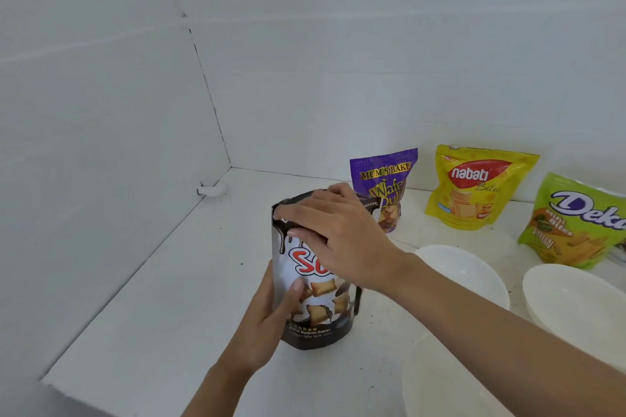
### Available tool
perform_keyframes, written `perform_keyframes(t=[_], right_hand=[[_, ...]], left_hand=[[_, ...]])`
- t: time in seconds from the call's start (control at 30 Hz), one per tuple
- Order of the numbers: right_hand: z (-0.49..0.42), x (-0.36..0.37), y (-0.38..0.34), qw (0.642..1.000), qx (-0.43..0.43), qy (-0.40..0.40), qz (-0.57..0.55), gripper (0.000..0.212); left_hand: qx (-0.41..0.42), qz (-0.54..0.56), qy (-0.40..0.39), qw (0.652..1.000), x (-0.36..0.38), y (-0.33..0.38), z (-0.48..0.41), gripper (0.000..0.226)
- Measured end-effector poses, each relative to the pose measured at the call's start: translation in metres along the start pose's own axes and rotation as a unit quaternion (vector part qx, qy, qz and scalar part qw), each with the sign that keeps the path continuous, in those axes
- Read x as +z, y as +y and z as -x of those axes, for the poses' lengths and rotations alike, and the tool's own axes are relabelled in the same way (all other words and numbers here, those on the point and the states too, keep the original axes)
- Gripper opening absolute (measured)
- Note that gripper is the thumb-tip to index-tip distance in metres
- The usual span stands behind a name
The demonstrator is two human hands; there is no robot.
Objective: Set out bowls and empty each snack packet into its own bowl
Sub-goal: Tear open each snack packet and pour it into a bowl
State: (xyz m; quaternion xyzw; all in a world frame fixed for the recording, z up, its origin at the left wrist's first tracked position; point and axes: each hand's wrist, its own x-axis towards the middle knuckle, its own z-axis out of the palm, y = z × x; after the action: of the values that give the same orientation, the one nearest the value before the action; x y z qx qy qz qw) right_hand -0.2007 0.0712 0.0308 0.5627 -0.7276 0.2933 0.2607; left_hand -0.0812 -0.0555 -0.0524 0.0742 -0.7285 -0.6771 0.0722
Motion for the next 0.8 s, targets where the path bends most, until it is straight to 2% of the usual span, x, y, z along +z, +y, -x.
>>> perform_keyframes(t=[0.1, 0.27, 0.4, 0.57, 0.8], right_hand=[[-0.012, -0.007, 0.004, 0.998, 0.018, 0.054, -0.04, 0.004], [-0.025, -0.024, 0.013, 0.986, 0.092, 0.119, -0.07, 0.005], [-0.033, -0.043, 0.018, 0.975, 0.153, 0.15, -0.067, 0.005], [-0.036, -0.078, 0.025, 0.968, 0.206, 0.061, -0.128, 0.005], [-0.032, -0.105, 0.035, 0.943, 0.269, -0.048, -0.189, 0.013]], left_hand=[[0.006, 0.012, 0.019, 1.0, -0.001, 0.0, -0.002, 0.046], [0.062, 0.006, 0.091, 0.994, -0.005, -0.006, -0.007, 0.035], [0.104, 0.041, 0.15, 0.982, -0.003, -0.003, -0.015, 0.033], [0.127, 0.086, 0.17, 0.973, 0.0, 0.009, -0.028, 0.035], [0.118, 0.123, 0.177, 0.969, 0.006, 0.012, -0.045, 0.014]])
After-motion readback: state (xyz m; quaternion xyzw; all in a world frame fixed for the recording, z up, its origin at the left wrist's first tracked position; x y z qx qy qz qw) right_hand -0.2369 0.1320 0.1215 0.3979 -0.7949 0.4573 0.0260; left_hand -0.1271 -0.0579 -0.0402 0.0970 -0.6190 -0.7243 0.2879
